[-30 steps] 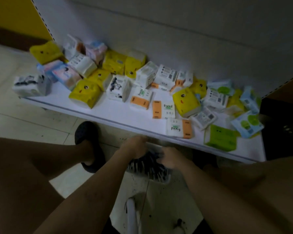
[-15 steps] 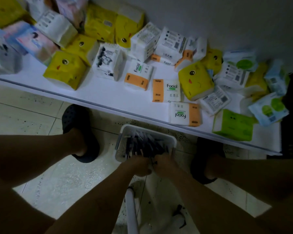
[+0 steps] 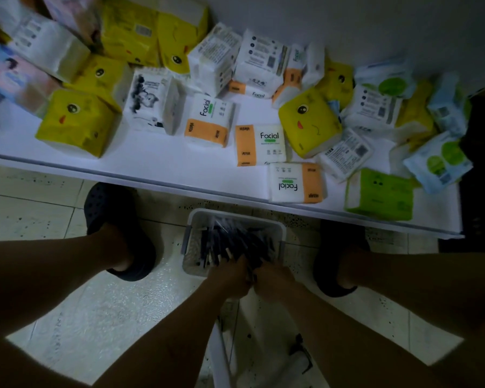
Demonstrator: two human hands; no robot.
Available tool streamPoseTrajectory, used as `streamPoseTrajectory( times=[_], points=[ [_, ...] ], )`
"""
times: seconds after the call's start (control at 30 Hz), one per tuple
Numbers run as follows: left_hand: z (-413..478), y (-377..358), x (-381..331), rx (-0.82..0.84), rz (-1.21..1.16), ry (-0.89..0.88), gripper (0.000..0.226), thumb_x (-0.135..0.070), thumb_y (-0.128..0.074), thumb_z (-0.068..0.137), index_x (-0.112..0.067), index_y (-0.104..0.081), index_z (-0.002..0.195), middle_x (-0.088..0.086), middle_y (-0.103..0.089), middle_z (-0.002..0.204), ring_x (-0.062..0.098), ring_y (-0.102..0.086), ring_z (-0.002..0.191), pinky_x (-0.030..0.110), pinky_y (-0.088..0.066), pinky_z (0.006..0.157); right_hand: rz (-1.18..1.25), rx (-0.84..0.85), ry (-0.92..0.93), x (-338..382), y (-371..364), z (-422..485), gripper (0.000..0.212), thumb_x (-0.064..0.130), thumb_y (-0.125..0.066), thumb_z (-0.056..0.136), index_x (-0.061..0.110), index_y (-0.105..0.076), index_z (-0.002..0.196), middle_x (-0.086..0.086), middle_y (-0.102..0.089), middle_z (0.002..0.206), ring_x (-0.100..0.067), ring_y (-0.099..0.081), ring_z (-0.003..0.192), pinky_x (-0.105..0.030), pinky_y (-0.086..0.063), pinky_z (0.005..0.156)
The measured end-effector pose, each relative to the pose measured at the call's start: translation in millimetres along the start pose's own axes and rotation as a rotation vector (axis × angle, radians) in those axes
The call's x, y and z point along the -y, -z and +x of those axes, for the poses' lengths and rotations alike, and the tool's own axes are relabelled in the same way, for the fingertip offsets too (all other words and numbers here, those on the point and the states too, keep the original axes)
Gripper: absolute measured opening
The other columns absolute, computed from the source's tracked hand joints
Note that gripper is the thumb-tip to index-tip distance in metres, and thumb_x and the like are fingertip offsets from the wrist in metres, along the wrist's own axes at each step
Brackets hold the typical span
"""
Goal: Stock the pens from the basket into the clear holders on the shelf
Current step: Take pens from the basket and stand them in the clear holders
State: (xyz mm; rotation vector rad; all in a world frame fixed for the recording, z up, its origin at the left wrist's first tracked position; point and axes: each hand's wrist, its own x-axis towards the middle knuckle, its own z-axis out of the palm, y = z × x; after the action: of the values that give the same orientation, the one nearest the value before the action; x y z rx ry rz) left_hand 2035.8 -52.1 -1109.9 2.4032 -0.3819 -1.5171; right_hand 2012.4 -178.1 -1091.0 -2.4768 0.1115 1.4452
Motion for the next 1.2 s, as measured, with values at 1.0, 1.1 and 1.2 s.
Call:
streamPoseTrajectory(
  times=[1.0,1.1,1.2],
  points=[
    [-72.4,43.8,-27.4,-0.258,-1.046,0.078,0.028,0.002,-0.033,0.097,-0.01,-0.059,0.095,0.01,-0.064,0.082,0.019,-0.06,0.068,0.027,-0.052,0.057,0.534,-0.179,-0.189,0.4,39.4,-51.1,0.028,0.013,-0.042,0.097,0.011,-0.045,0.07,-0.004,-0.047,0.072,-0.017,-0.048,0.065,-0.025,-0.034,0.051],
    [-87.8,46.7,-34.4,-0.341,-1.029,0.092,0.024,-0.002,-0.031,0.099,-0.004,-0.055,0.103,0.009,-0.056,0.071,0.016,-0.048,0.054,0.024,-0.04,0.047,0.575,-0.237,-0.131,8.5,45.1,-67.7,0.021,0.013,-0.038,0.098,0.008,-0.058,0.097,-0.006,-0.054,0.084,-0.019,-0.05,0.074,-0.027,-0.04,0.063],
    [-104.5,49.9,-41.4,-0.447,-0.892,0.017,0.025,-0.024,-0.036,0.103,-0.01,-0.055,0.096,0.008,-0.057,0.076,0.017,-0.052,0.063,0.026,-0.043,0.056,0.644,-0.329,-0.06,12.9,48.7,-83.0,0.029,0.017,-0.034,0.1,0.013,-0.059,0.114,-0.008,-0.059,0.11,-0.02,-0.053,0.092,-0.029,-0.043,0.077]
  ],
)
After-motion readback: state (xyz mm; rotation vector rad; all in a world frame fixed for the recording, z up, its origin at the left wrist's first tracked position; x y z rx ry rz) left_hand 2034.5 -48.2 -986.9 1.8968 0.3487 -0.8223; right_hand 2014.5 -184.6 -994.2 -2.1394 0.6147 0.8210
